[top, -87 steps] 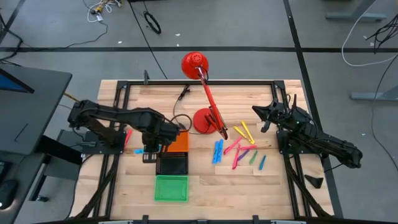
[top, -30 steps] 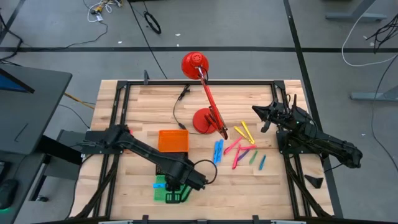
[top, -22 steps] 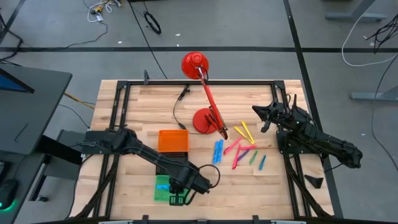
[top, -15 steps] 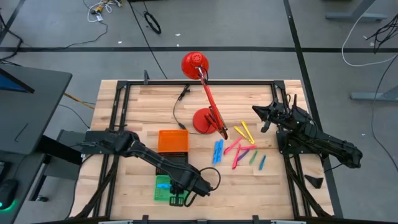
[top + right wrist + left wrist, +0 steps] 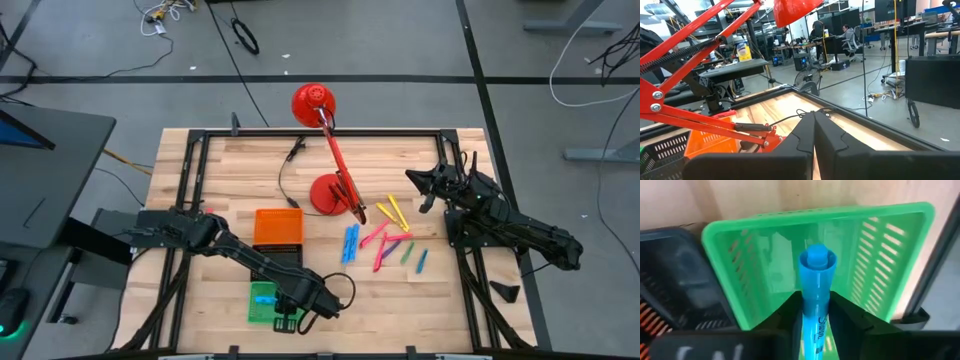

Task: Pick & Place Markers
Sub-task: Put the left blue highlighter into the green bin, then put the pink highlighter into the green bin

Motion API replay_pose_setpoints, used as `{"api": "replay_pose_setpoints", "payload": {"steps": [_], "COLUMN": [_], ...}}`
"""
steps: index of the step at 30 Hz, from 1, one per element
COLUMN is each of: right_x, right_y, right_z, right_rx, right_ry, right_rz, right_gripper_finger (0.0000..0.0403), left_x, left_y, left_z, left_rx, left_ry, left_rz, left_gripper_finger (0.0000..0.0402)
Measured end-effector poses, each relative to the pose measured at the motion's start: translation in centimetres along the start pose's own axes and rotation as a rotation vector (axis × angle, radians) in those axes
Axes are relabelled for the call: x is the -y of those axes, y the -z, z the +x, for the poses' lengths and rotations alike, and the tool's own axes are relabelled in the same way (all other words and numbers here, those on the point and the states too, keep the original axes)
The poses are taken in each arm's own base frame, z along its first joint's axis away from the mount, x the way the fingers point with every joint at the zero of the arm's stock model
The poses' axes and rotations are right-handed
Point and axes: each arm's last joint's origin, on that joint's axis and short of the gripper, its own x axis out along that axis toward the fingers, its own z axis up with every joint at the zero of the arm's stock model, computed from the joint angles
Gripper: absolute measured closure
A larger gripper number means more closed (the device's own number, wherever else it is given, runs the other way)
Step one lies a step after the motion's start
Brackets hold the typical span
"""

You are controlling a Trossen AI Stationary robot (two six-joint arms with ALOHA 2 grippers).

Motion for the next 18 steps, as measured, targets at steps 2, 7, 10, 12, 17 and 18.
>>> {"api": "replay_pose_setpoints", "payload": {"steps": [2,7,10,12,17,18], "right_x": [0.00,0.00,0.00,0.00,0.00,0.00], "right_y": [0.00,0.00,0.00,0.00,0.00,0.00], "right_z": [0.00,0.00,0.00,0.00,0.00,0.00], "right_rx": [0.000,0.000,0.000,0.000,0.000,0.000], "right_ry": [0.000,0.000,0.000,0.000,0.000,0.000], "right_rz": [0.000,0.000,0.000,0.000,0.000,0.000], "right_gripper_finger": [0.0392,0.0392,0.0392,0.0392,0.0392,0.0392], "left_x": [-0.03,-0.04,-0.03,-0.03,-0.27,-0.32], "left_y": [-0.04,-0.07,-0.06,-0.07,-0.16,-0.18], "left_z": [0.14,0.14,0.14,0.14,0.09,0.08], "left_rx": [-0.012,-0.012,-0.013,-0.012,-0.012,-0.011], "left_ry": [0.012,0.020,0.021,0.020,0.023,0.024], "left_rz": [-0.003,-0.004,-0.003,-0.003,-0.010,-0.011], "left_gripper_finger": [0.0275,0.0229,0.0215,0.0209,0.0204,0.0204]}}
